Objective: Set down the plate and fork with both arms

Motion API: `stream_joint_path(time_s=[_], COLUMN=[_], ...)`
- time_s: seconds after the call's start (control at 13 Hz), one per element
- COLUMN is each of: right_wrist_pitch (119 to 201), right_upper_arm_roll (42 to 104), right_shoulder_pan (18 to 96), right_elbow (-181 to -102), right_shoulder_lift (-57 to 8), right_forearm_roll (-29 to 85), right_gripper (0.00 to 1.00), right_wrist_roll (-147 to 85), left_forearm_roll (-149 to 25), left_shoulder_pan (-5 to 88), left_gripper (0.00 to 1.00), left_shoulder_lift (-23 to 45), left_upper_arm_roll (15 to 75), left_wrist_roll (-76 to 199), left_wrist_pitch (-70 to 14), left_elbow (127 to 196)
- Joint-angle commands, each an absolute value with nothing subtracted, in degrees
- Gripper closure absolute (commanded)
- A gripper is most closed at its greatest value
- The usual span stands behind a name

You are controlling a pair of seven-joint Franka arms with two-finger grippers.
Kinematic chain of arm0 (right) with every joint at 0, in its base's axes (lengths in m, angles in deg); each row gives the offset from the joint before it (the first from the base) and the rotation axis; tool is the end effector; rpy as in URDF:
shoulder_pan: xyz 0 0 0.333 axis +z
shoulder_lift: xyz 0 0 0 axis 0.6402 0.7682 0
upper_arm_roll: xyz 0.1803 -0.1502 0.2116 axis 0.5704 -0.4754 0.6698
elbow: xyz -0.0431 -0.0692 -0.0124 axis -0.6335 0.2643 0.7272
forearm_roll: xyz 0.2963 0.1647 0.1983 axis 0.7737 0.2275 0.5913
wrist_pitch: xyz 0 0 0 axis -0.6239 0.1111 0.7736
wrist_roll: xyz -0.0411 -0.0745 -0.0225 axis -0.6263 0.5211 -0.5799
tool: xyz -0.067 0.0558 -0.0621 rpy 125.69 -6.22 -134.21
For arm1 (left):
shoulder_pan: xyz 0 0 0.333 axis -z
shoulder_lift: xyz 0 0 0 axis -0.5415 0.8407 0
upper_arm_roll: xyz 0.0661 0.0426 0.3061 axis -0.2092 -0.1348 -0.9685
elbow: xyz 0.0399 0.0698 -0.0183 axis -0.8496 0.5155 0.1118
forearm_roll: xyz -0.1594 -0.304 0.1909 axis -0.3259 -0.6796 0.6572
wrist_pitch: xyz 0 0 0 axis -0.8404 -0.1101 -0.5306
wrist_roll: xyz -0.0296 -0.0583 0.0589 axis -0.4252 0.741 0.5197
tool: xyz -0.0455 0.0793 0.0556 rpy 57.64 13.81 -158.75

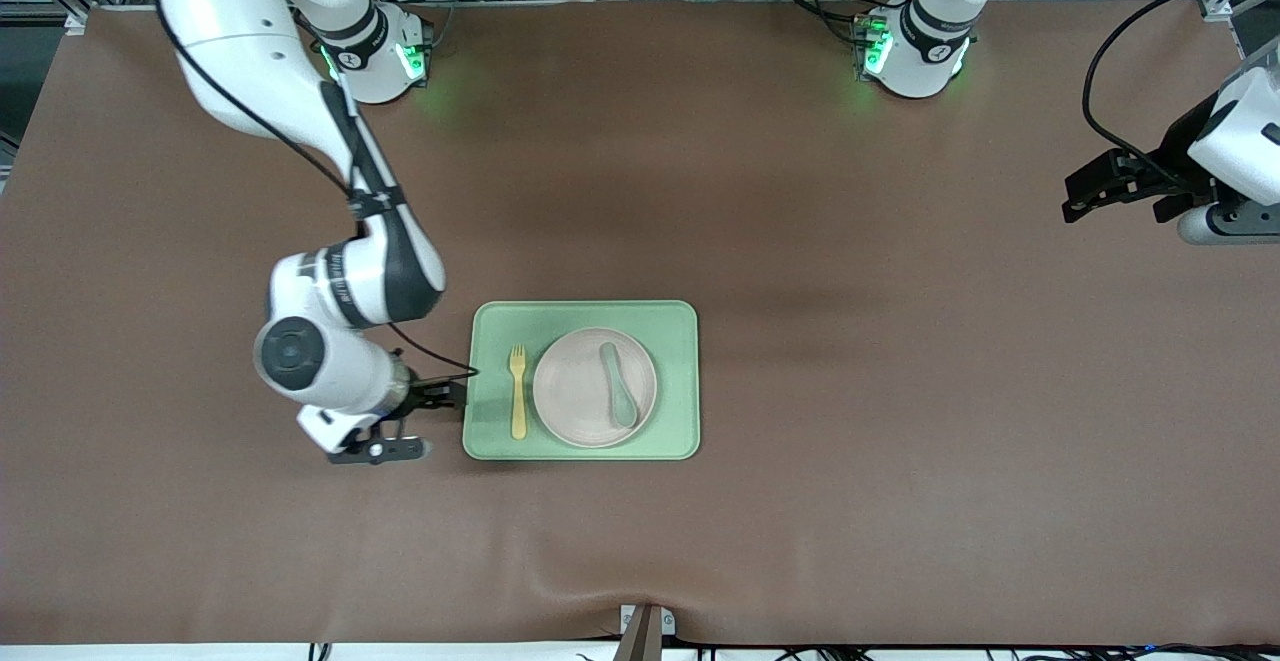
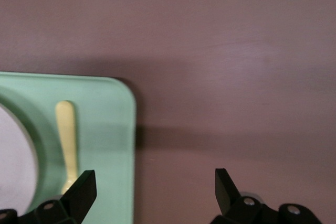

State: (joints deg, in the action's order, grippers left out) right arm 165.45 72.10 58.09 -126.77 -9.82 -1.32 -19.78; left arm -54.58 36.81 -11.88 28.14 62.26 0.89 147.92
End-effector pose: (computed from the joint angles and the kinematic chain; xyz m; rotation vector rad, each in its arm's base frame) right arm 0.6959 0.1696 0.2923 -3.0925 -0.0851 0.0352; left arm 0.5618 -0.0558 0.6261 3.1195 0.0017 -0.0349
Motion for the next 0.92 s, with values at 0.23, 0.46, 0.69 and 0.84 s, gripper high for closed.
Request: stream_joint_path(time_s=[0.23,0.46,0.69,0.84], right_wrist_pitch=[164.13,154.14,145.33,140.24], right_upper_arm_roll=[73.04,72.95,73.13,73.30], right_shoulder_pan=[48.09,44.21,43.67,43.94], right_elbow=[-143.35,-143.90,-143.55,-140.76], right_shoulder_lift=[-29.82,-36.76,-43.80,-45.40], right_forearm_roll=[-1.38,-1.55,-6.80,-7.79], right_gripper=[0.00,0.00,0.00,0.00], right_wrist_roll=[-29.69,-29.79,-28.83,-26.38], left_forearm_roll=[-55.39,-55.30,-55.30,-54.78], left_shoulder_pan=[37.00,36.92,36.83,37.00], left_gripper=[0.00,0.00,0.00,0.00], left_shoulder_lift=[-11.51,-11.51,-11.51,-11.51], left_upper_arm_roll=[28.10,28.10,28.10,28.01], left_wrist_roll=[62.99,63.08,62.91,62.73], left_wrist_pitch=[1.12,1.12,1.12,1.12], left_elbow=[147.31,147.31,147.31,147.31])
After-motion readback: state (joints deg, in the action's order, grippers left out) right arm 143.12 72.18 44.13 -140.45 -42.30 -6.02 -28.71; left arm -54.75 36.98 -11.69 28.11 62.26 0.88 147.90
